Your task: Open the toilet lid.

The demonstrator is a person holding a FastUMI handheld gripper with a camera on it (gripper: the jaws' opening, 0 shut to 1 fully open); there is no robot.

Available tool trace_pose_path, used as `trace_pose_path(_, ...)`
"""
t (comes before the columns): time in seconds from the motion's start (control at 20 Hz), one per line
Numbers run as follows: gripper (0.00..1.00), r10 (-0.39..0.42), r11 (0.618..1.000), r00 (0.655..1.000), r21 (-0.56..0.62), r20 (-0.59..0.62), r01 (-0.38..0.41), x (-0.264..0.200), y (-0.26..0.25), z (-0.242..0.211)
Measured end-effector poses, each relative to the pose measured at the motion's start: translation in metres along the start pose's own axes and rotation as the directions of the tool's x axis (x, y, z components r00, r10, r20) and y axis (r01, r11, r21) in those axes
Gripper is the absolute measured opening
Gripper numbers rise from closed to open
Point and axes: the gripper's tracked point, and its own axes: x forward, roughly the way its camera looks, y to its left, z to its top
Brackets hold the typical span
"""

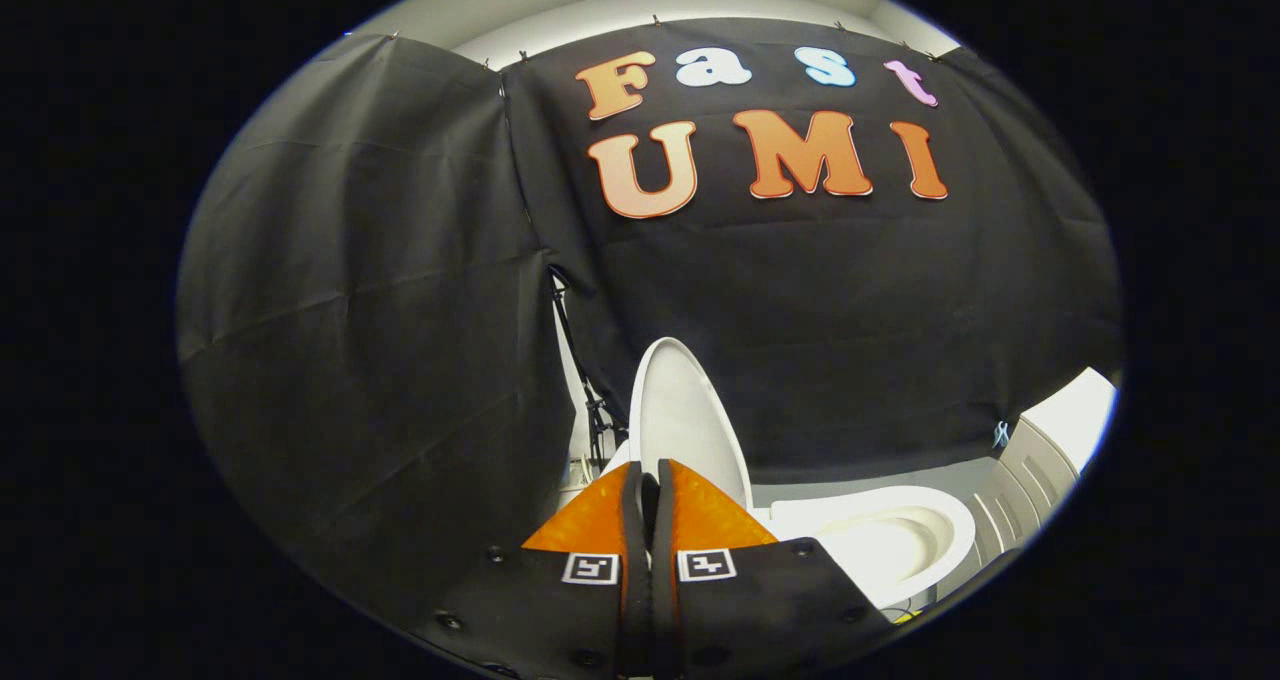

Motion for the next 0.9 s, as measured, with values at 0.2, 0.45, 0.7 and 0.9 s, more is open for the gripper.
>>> trace_pose_path(0.2,0.09,-0.031,0.999,0.999,-0.010,0.006,0.031,-0.005,-0.017,0.004)
trace_pose_path(0.45,0.29,0.020,1.000,0.999,-0.007,0.047,-0.019,-0.011,-0.007,0.025)
trace_pose_path(0.7,0.54,0.001,0.998,0.993,-0.057,0.119,0.005,-0.025,-0.019,0.061)
trace_pose_path(0.9,0.79,-0.069,0.997,0.986,-0.034,0.150,0.074,-0.034,-0.063,0.090)
